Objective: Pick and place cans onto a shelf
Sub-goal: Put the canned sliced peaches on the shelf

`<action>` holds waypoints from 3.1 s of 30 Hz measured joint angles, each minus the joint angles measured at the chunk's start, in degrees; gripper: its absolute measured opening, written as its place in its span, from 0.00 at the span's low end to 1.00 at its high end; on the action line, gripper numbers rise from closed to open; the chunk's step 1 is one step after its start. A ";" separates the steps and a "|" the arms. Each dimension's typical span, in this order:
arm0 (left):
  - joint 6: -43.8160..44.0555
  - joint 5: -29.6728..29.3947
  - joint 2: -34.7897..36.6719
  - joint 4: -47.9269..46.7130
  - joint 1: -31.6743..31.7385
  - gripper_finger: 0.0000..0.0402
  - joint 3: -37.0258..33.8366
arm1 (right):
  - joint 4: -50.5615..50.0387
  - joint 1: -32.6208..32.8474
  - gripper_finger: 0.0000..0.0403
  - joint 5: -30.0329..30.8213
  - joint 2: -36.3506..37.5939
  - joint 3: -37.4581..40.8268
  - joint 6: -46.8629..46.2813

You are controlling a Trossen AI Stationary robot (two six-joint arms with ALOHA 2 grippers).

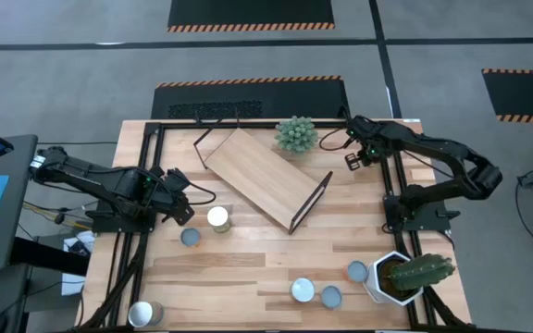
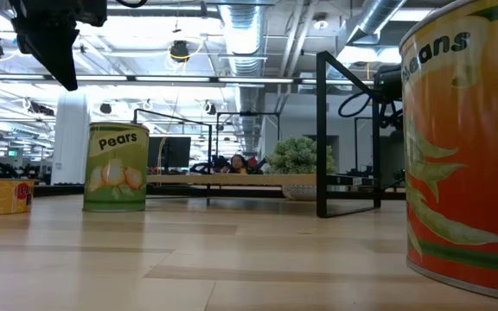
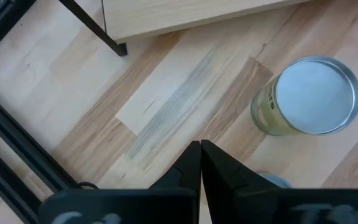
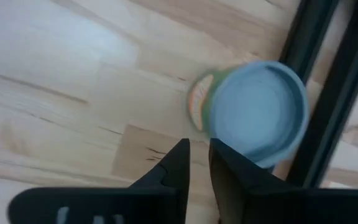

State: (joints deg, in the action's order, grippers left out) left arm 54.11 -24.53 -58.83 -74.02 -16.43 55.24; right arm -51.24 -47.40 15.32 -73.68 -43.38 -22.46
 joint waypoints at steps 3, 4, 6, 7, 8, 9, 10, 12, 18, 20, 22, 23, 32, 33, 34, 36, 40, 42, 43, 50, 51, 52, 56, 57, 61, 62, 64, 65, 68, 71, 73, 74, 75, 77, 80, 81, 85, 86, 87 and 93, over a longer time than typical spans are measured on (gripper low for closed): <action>-0.02 -0.02 0.02 -0.62 0.00 0.00 0.00 | 1.46 0.07 0.29 -0.45 -0.20 -0.02 0.00; -0.03 -0.02 0.02 -0.86 0.00 0.00 0.00 | 1.41 0.07 0.31 -0.46 -0.19 -0.21 0.00; -0.05 -0.05 0.02 -1.37 0.00 0.00 0.00 | 1.32 0.11 0.36 -0.42 -0.19 -0.61 0.00; -0.07 -0.05 0.00 -1.63 0.00 0.00 0.00 | 1.33 0.11 0.38 -0.25 -0.19 -0.66 0.00; -0.07 -0.07 0.02 -1.69 0.00 0.00 0.00 | 1.31 0.09 0.40 -0.11 -0.19 -0.66 0.00; -0.07 -0.12 0.02 -1.66 0.00 0.00 0.00 | 1.12 -0.02 0.43 0.00 -0.19 -0.66 0.00; -0.07 -0.18 0.02 -1.68 0.01 0.00 0.00 | 0.97 -0.08 0.44 0.01 -0.22 -0.66 0.00; -0.07 -0.15 0.02 -1.68 0.02 0.00 0.02 | 1.01 -0.11 0.48 -0.19 -0.74 -0.42 -0.01; -0.05 -0.18 0.00 -1.60 0.02 0.00 0.02 | 1.37 -0.11 0.51 0.43 -5.03 -0.25 -1.44; -0.04 -0.18 0.00 -1.57 0.02 0.00 0.02 | 1.51 -0.11 0.50 1.23 -6.30 -0.40 -1.99; -0.02 -0.15 0.00 -1.51 0.02 0.00 0.02 | 1.47 -0.11 0.47 1.63 -7.18 -0.52 -2.01; -0.02 -0.15 0.00 -1.49 0.02 0.00 0.02 | 1.41 -0.05 0.45 1.87 -7.41 -0.54 -2.01; 0.00 -0.46 0.00 -1.49 0.02 0.00 0.02 | 0.16 0.38 0.06 0.79 -4.37 -0.25 -1.47; 0.01 -0.80 0.00 -1.49 0.02 0.00 0.02 | -0.28 0.54 0.04 -0.08 -3.53 -0.28 -1.06; 0.02 -1.24 0.00 -1.49 0.02 0.00 0.02 | -1.46 0.80 0.03 -0.67 -2.65 -0.51 -0.84; 0.02 -1.94 0.00 -1.49 0.02 0.00 0.02 | -4.00 1.78 0.03 -0.52 -0.48 -2.23 -1.14; 0.04 -2.82 0.00 -1.49 0.02 0.00 0.02 | -10.06 4.80 0.02 0.26 4.96 -7.94 -1.98; 0.06 -2.84 0.00 -1.47 0.02 0.00 0.02 | -11.39 6.91 0.01 0.31 7.92 -11.77 -3.72; 0.06 -2.86 0.00 -1.47 0.02 0.00 0.02 | -10.92 8.10 0.01 0.31 9.30 -13.41 -4.36; 0.15 -4.77 0.00 -0.87 0.02 0.00 0.02 | 8.00 16.59 0.01 -3.39 14.05 -19.68 -4.20; 0.15 -5.12 0.00 -0.83 0.02 0.00 0.02 | 11.12 17.66 0.01 -4.11 13.64 -19.97 -4.09; 0.15 -5.48 0.00 -0.83 0.02 0.00 0.02 | 14.44 18.71 0.01 -4.69 12.99 -20.25 -3.62; 0.15 -6.17 0.00 -0.85 0.02 0.00 0.02 | 22.21 22.16 0.01 -8.09 7.89 -21.78 -1.69; 0.15 -6.20 0.00 -0.85 0.02 0.00 0.04 | 22.72 22.77 0.01 -9.01 6.07 -22.67 -1.42; 0.14 -6.29 0.00 -0.85 0.02 0.00 0.03 | 22.58 24.91 0.01 -12.68 -1.93 -27.88 1.47; 0.14 -6.42 0.00 -0.85 0.02 0.00 0.04 | 21.88 25.41 0.01 -13.51 -4.09 -29.52 2.49; 0.13 -6.81 0.00 -0.87 0.02 0.00 0.03 | 19.52 26.24 0.01 -14.18 -8.41 -33.50 4.45; 0.13 -6.86 0.00 -0.86 0.02 0.00 0.03 | 17.41 26.59 0.01 -14.30 -10.40 -35.77 5.59; 0.13 -6.91 0.00 -0.88 0.02 0.00 0.03 | 9.69 27.38 0.01 -14.48 -16.07 -42.89 8.88; -0.43 -7.05 0.00 -0.89 0.02 0.00 0.04 | 2.69 28.40 0.01 -14.14 -21.13 -48.78 12.25; -0.57 -7.57 0.00 -0.88 0.02 0.00 0.04 | 0.03 29.41 0.01 -14.05 -23.94 -51.71 14.07; -0.74 -7.80 0.00 -0.89 0.02 0.00 0.03 | -0.77 29.99 0.01 -14.06 -25.25 -52.81 14.85; -0.78 -7.85 0.00 -0.88 0.02 0.00 0.04 | -1.69 30.47 0.01 -14.27 -26.34 -53.64 15.34; -0.79 -7.87 0.00 -0.88 0.02 0.00 0.04 | -2.93 31.65 0.01 -14.63 -28.77 -54.63 15.65; -0.79 -7.85 -0.02 -0.88 0.02 0.00 0.04 | -3.24 32.61 0.01 -15.45 -31.47 -54.71 15.67; -0.79 -7.85 -0.02 -0.88 0.02 0.00 0.04 | -3.03 32.87 0.01 -15.42 -32.27 -54.75 15.66; -0.79 -7.82 -0.02 -0.83 0.02 0.00 0.04 | -4.61 32.94 0.01 -15.40 -35.27 -54.80 15.49; -0.79 -7.80 -0.02 -0.85 0.02 0.00 0.04 | -4.58 32.94 0.01 -15.40 -35.94 -54.80 15.39; -0.79 -7.80 -0.02 -0.85 0.02 0.00 0.04 | -5.10 32.95 0.01 -15.40 -36.54 -54.77 15.39; -0.79 -7.70 -0.02 -0.43 0.00 0.00 0.04 | -5.81 34.13 0.02 -15.36 -38.39 -54.75 15.37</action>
State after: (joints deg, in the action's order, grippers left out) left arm 53.32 -32.23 -58.85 -74.44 -16.42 55.29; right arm -57.05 -13.26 -0.03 -112.07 -98.12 -7.09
